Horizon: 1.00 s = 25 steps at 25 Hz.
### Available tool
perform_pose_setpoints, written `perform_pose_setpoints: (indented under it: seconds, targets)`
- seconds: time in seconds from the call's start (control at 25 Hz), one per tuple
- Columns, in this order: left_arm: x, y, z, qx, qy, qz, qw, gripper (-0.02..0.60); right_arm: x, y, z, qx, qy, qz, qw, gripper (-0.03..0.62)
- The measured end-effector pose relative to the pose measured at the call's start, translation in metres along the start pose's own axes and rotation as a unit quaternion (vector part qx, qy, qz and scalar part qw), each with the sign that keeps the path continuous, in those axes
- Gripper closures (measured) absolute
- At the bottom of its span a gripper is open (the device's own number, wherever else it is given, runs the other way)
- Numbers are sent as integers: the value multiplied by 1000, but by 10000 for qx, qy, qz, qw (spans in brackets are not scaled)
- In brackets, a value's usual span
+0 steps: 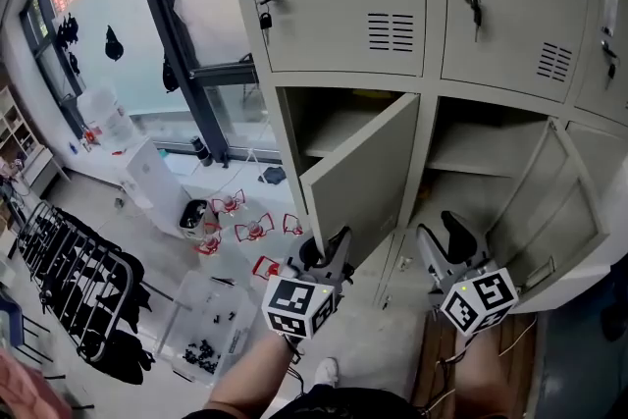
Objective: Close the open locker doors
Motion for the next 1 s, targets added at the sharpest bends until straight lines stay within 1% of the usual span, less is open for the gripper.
perform_pose_setpoints:
  seconds: [0.36,0.6,0.76,1.0]
  targets:
    - [0,0,-32,-23,-30,79,10000,437,-23,5,-14,27,67,-69,10000,393]
    - [-2,0,-56,15,-129,123,9998,396,-39,7,-24,46,88,-91,9999,393]
    - [-4,1,-71,32,-119,134,9998,379,-50,10,-31,37,91,-117,9999,393]
    - [-10,0,-95,2,-202,141,9997,350,-66,13,-40,4,165,-103,9998,393]
Point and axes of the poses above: the fingertips, and each gripper's own axes: x backward along the fingers, z to its right, y out of its underside, the point moved 9 cm from there along x, backward along the fingers, and after that the axes turned 12 degrees about y, right-handed, at the moved point
